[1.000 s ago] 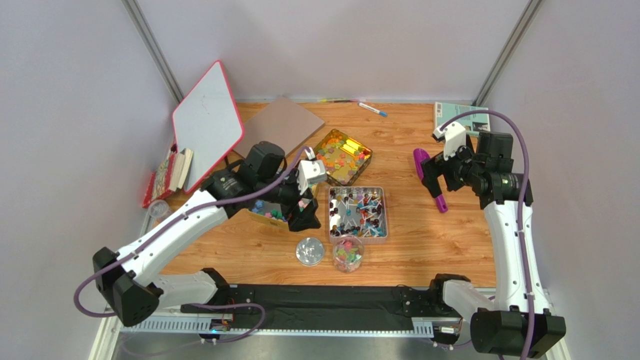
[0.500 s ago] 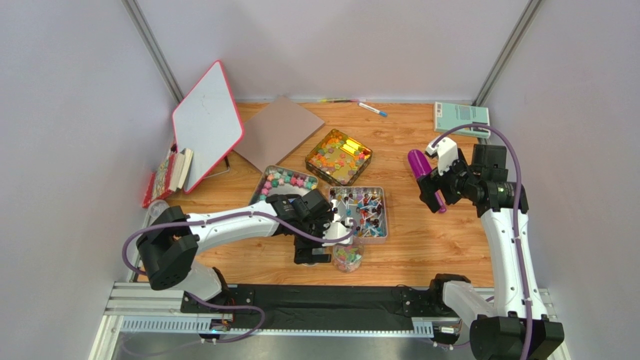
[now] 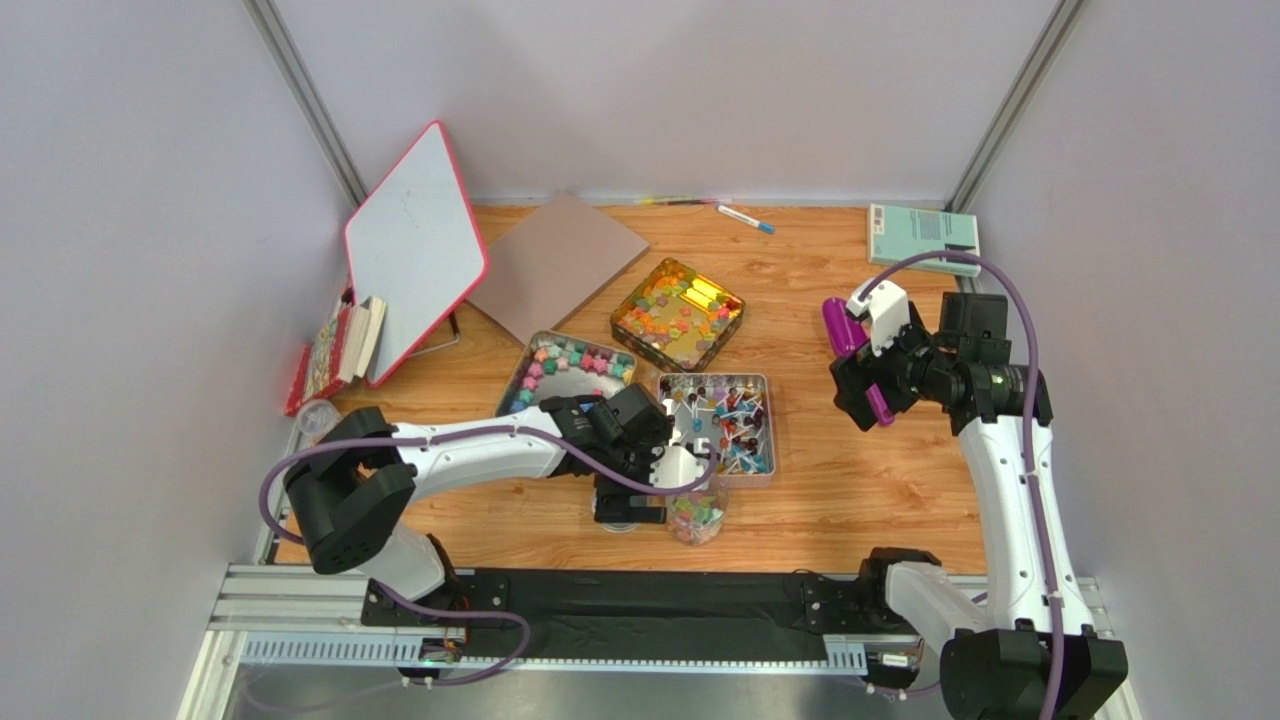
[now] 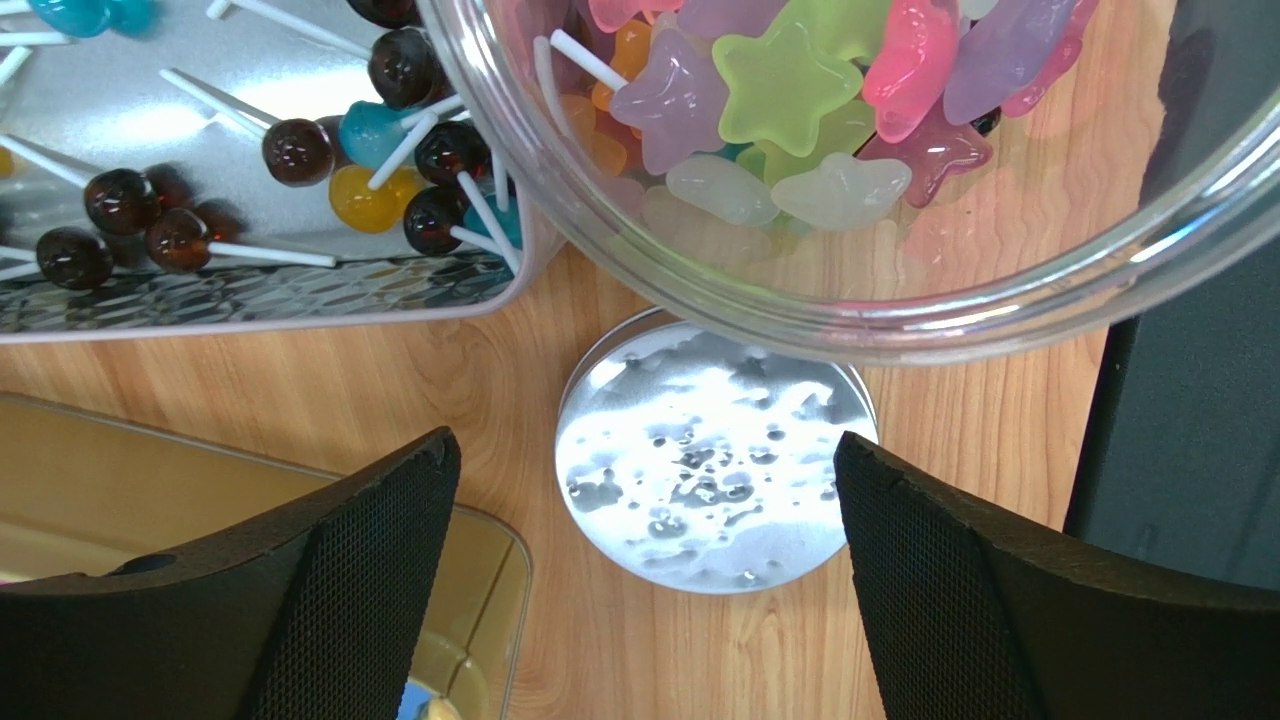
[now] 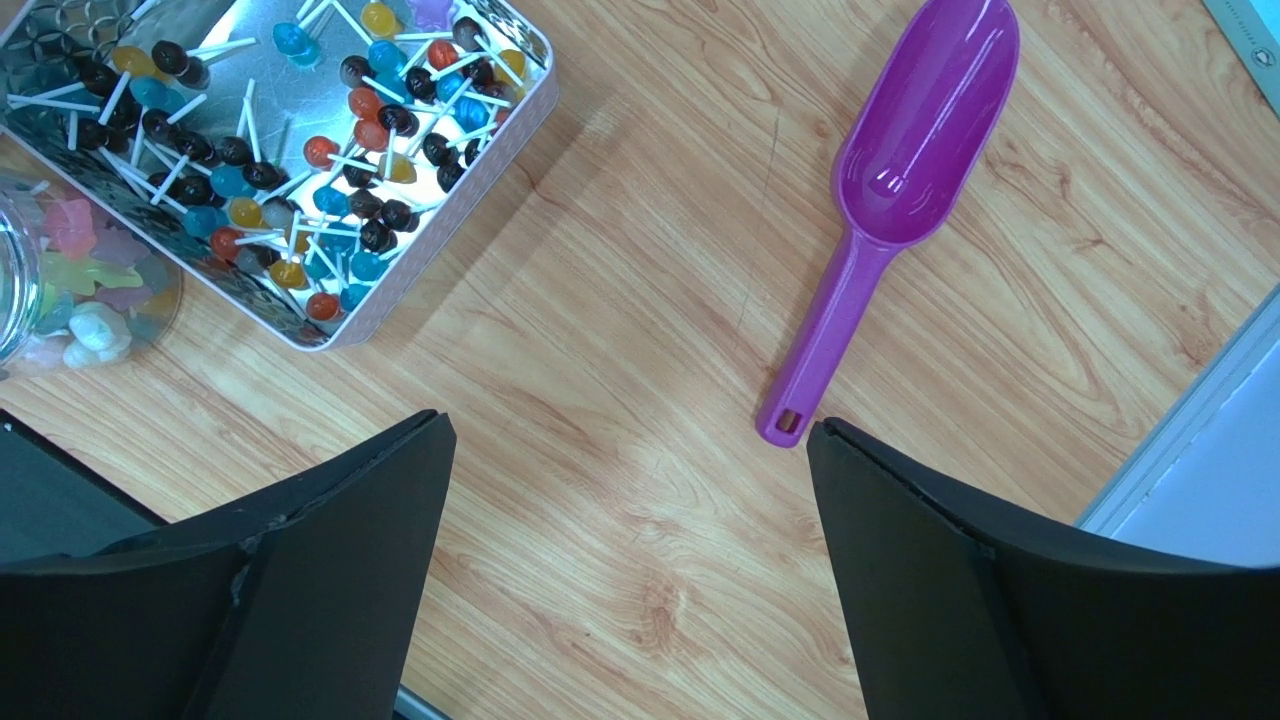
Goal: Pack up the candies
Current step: Pick up the bottle lid at the center of the board.
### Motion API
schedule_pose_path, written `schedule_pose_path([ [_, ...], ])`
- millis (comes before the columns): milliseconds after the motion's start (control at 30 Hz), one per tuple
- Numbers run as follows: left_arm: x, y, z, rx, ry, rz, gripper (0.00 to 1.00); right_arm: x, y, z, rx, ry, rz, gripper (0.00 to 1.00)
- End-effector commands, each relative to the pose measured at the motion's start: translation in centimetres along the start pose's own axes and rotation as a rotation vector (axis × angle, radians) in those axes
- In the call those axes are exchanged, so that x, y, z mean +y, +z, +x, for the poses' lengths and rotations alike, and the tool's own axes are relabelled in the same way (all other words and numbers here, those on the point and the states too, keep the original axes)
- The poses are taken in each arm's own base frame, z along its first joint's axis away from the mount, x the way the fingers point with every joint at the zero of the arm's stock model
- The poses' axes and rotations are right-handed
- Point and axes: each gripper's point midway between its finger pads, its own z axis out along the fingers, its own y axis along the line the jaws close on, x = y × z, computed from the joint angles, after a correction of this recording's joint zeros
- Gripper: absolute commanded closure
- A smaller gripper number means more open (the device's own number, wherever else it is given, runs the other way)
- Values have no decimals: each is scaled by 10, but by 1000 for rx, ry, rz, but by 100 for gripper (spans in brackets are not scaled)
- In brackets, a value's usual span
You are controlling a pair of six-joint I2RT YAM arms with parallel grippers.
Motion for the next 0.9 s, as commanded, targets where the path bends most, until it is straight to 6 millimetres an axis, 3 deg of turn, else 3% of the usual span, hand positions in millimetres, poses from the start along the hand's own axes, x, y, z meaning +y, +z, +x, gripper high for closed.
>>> schedule_pose_path([
  [0,-5,9,-6,-28,14,34,1,-1,-1,-10,-33,-16,-7,6],
  [267,-21,10,3,-18,-45,89,1,4,-2,-8,-23,-8,-20,6],
  [567,-20,19,22,37,-57,54,1,4,-4,-15,-41,6,-25,6],
  [867,-17,23,24,59,-81,44,2,7,-3,-15,-41,8,-36,6],
])
